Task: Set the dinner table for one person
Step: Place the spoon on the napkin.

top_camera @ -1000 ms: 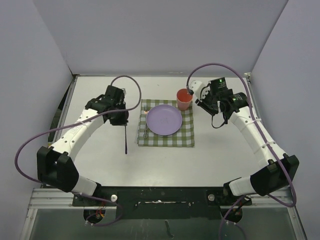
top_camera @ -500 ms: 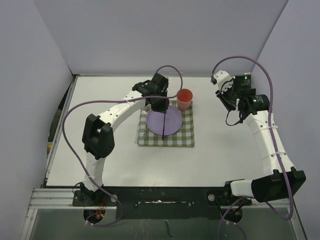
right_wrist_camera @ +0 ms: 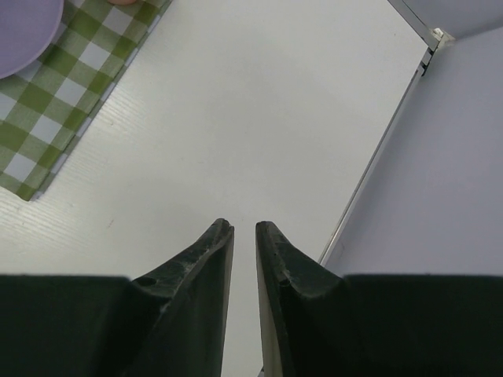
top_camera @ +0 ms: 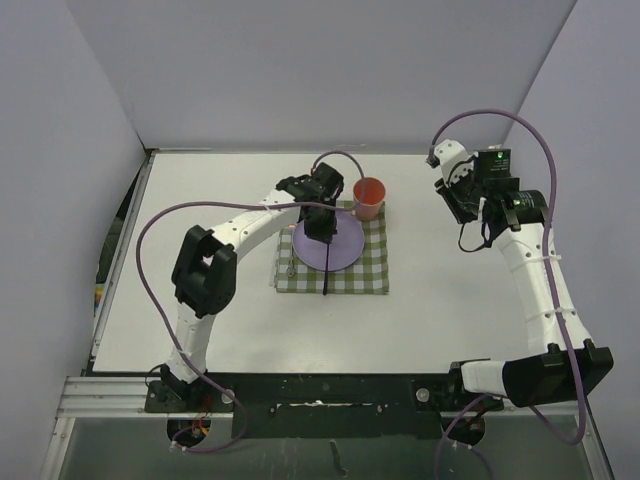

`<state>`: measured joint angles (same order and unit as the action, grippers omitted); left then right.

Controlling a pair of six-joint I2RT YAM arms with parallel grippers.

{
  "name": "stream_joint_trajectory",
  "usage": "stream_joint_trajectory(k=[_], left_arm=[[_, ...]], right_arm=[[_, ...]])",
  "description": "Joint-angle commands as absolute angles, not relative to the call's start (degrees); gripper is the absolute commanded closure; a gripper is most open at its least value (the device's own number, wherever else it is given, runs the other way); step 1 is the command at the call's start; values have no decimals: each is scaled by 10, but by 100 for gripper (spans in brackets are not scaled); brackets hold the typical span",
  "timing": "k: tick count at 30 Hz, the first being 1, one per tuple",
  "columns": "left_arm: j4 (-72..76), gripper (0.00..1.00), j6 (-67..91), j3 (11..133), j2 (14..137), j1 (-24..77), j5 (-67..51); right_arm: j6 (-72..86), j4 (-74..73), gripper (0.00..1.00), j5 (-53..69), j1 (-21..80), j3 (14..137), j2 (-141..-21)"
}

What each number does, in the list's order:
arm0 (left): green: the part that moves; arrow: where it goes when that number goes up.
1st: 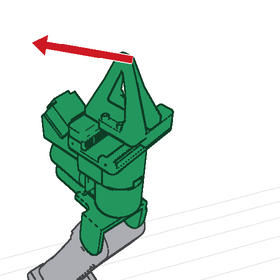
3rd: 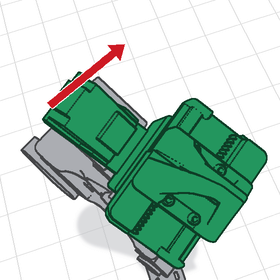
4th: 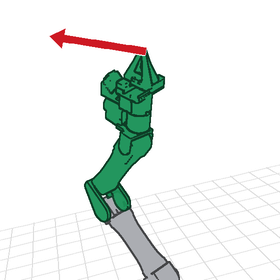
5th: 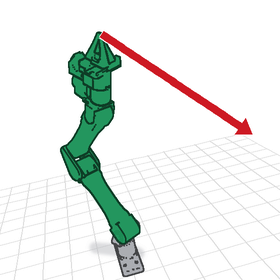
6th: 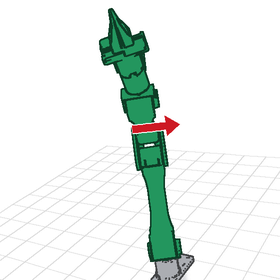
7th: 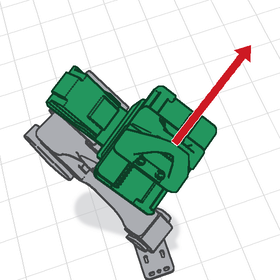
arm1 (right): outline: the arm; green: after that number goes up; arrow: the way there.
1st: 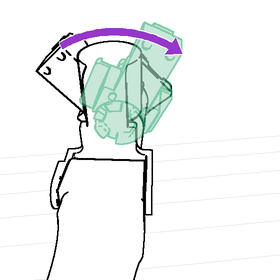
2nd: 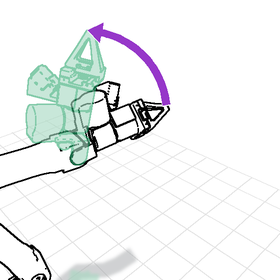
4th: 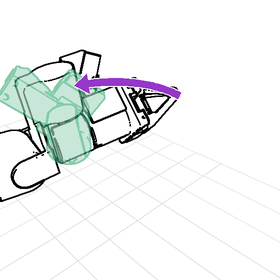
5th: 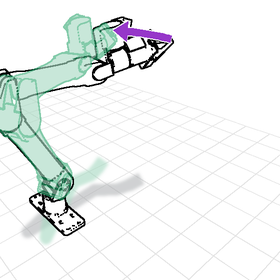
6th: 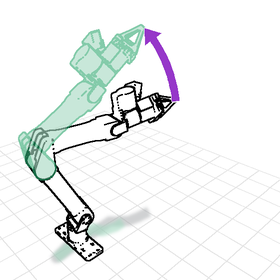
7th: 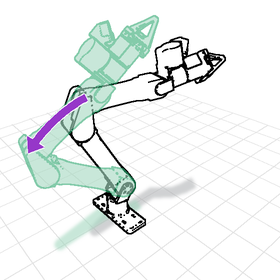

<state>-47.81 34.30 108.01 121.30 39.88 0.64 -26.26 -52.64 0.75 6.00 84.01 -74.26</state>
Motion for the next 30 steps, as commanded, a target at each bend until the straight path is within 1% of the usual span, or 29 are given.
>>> stream_joint_trajectory(k=[1,10,16,19,21,25,30], left_arm=[[-460,100,351,1019,1089,394,33],[-429,100,410,824,951,406,53],[-439,100,426,760,911,407,85],[-446,100,405,786,931,394,114],[-457,100,381,816,953,364,113],[-435,100,340,864,992,309,55],[-461,100,307,1008,1100,305,27]], right_arm=[[-257,-514,80,21,60,838,-723],[-282,-526,80,11,63,800,-691],[-274,-544,80,46,70,785,-679],[-265,-546,79,51,84,773,-679],[-263,-549,79,47,98,772,-680],[-260,-553,79,47,110,781,-678],[-260,-556,80,45,111,786,-679]])
